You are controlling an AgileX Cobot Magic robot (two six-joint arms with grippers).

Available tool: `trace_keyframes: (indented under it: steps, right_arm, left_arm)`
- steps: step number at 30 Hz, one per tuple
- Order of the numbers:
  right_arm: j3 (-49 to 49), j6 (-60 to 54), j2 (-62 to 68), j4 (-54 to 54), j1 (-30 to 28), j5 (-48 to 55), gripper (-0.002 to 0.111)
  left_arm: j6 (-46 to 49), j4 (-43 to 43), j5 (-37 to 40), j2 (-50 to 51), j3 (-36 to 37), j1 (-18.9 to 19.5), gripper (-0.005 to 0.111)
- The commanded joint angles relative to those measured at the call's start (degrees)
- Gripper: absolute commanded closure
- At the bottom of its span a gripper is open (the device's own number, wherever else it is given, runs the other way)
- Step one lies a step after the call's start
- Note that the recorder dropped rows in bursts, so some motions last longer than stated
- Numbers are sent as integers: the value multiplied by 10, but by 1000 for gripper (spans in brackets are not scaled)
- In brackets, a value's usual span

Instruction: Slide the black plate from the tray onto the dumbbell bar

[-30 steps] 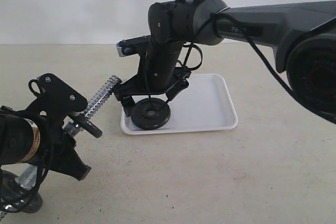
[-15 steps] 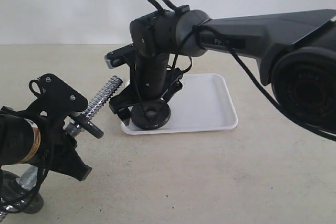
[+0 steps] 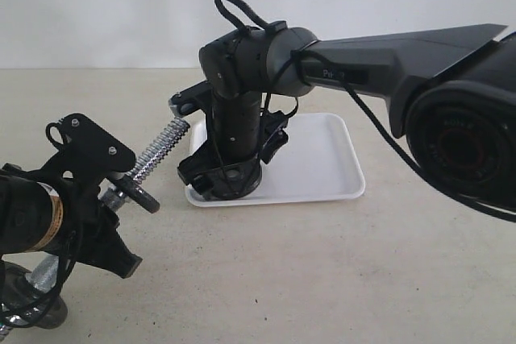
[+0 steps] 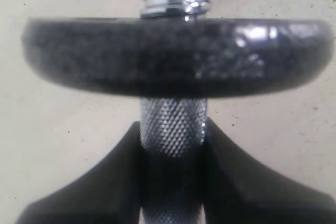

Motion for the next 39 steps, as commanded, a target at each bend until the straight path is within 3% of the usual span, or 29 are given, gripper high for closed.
trace_keyframes:
  steps: [1,39]
  right_arm:
    - [-4,0,16,-6,0,1,7]
    - [-4,17,56,0,0,51,7]
  left_arm:
    - [-4,30,8,-21,-17,0,102]
    - [-6,30,8,-21,-17,0,102]
